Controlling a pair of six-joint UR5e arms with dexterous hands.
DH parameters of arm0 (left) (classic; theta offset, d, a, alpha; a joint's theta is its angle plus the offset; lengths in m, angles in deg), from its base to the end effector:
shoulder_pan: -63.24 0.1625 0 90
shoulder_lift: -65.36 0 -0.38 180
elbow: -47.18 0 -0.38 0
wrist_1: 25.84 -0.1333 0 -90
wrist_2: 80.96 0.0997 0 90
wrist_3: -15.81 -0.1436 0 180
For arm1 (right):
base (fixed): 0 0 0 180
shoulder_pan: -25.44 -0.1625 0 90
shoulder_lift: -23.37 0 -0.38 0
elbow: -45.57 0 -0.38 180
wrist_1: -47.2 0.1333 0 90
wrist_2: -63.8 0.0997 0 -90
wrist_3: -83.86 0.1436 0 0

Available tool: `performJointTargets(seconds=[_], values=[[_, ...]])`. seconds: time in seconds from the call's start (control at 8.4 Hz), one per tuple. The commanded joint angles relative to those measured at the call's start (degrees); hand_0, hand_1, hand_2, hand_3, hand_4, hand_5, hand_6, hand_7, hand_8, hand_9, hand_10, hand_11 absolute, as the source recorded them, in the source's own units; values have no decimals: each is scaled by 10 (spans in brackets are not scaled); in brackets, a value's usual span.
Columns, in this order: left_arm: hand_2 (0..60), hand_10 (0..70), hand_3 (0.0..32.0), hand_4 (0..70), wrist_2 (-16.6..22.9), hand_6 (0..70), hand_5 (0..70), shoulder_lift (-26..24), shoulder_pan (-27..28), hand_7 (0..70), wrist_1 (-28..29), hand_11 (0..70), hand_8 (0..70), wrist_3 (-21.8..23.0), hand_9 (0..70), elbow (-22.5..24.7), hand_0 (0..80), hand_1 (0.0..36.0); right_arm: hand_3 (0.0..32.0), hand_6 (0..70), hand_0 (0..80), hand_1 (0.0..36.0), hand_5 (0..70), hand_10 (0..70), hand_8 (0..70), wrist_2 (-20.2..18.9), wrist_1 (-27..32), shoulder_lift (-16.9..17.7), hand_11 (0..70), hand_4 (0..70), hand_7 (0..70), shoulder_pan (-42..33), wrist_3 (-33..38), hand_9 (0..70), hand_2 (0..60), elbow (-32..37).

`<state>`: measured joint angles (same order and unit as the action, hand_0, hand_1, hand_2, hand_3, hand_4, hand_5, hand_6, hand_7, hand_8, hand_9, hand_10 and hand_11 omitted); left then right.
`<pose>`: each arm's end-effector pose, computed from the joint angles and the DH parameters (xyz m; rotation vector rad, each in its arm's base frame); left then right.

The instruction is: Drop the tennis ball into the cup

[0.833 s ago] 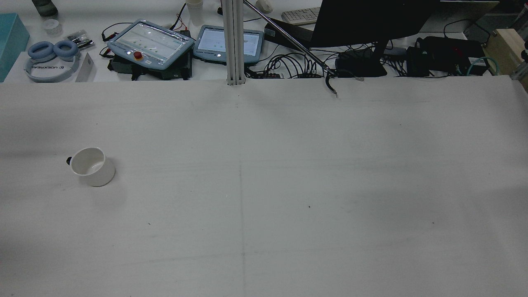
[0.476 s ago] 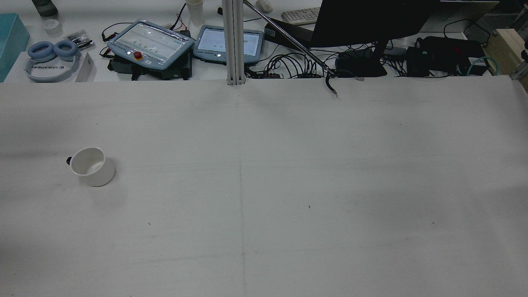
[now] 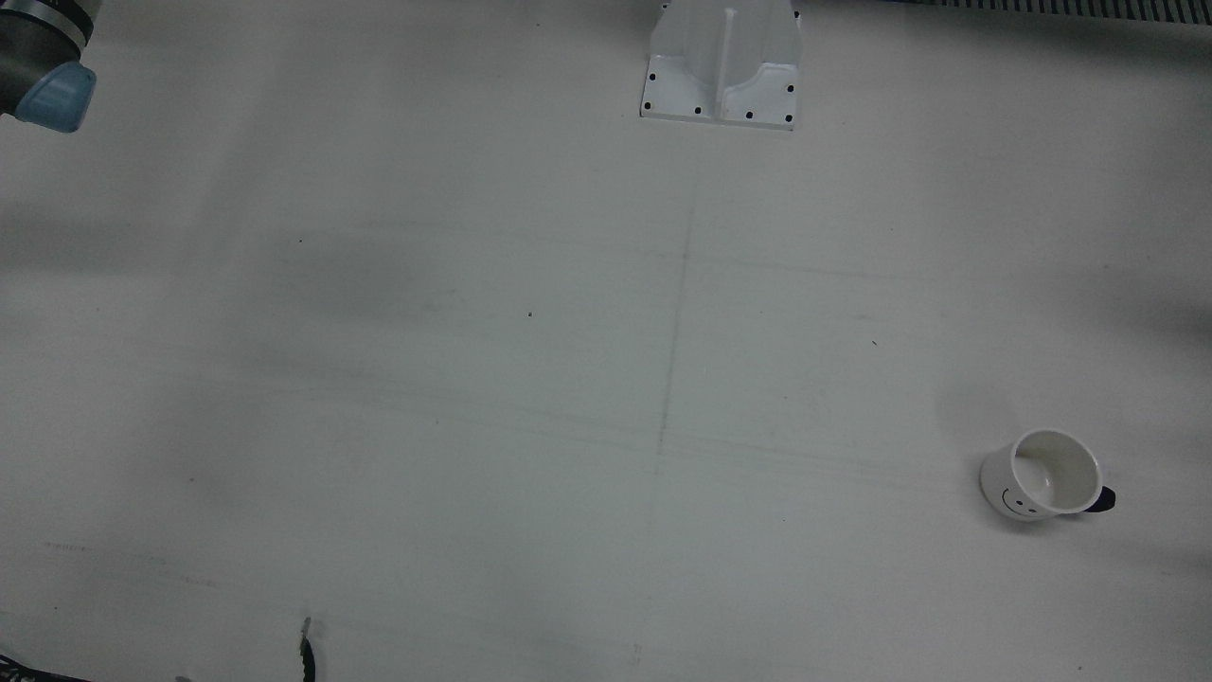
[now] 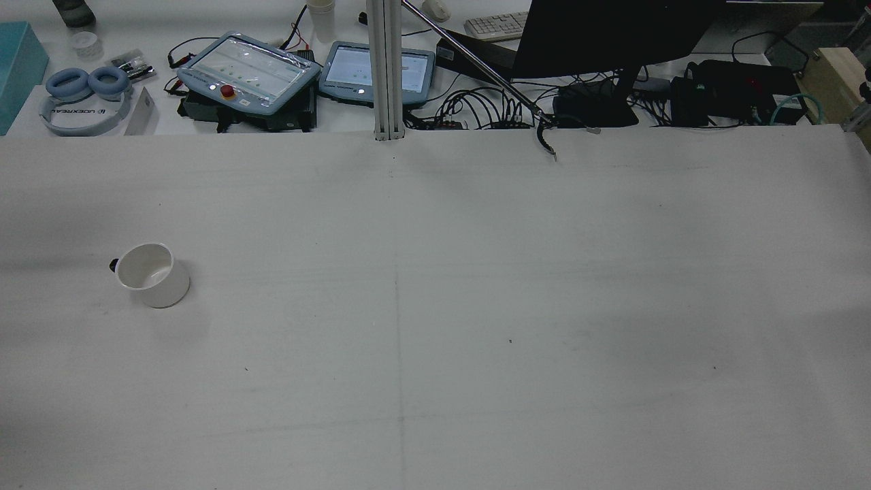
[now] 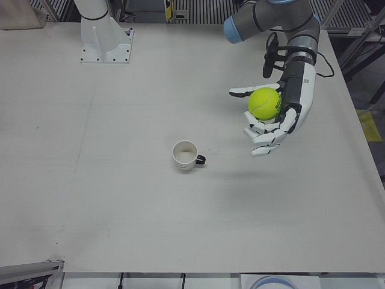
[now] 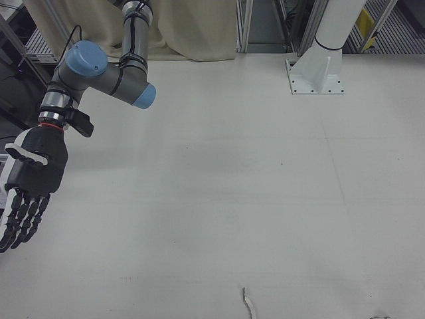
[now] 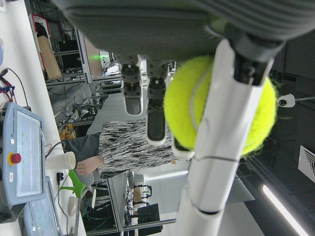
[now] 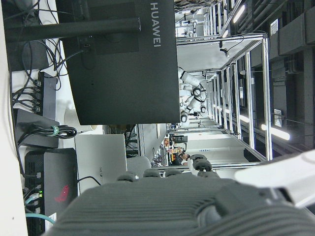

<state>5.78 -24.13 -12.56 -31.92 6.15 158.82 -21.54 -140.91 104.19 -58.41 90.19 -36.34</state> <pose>-0.0107 -0.5344 0.4646 -0.0417 2.3403 -1.7690 0.0830 -0.5827 0.6468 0.1286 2.0413 -2.3100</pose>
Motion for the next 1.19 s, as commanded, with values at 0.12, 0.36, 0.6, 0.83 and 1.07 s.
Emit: performJointTargets(seconds=[0.12, 0.36, 0.6, 0.83, 1.07], values=[[20, 169, 0, 184, -20, 700, 250, 3, 112, 665, 13, 274, 391, -9, 464, 6, 800, 259, 0, 0, 0, 0, 0, 0, 0, 0, -1, -1, 0, 0, 0, 0, 0, 0, 0, 0], [8, 169, 0, 187, -42, 700, 233, 3, 133, 677, 18, 274, 390, -11, 466, 0, 800, 257, 0, 0, 0, 0, 0, 0, 0, 0, 0, 0, 0, 0, 0, 0, 0, 0, 0, 0], [23, 175, 0, 188, -47, 700, 243, 2, 182, 665, 42, 282, 387, -74, 469, -6, 793, 244, 0, 0, 0, 0, 0, 0, 0, 0, 0, 0, 0, 0, 0, 0, 0, 0, 0, 0], [10, 174, 0, 186, -69, 700, 235, 2, 194, 670, 62, 279, 393, -77, 468, -28, 793, 245, 0, 0, 0, 0, 0, 0, 0, 0, -1, -1, 0, 0, 0, 0, 0, 0, 0, 0], [12, 177, 0, 185, -107, 700, 242, 0, 232, 668, 111, 284, 399, -92, 471, -76, 784, 241, 0, 0, 0, 0, 0, 0, 0, 0, 0, -1, 0, 0, 0, 0, 0, 0, 0, 0]])
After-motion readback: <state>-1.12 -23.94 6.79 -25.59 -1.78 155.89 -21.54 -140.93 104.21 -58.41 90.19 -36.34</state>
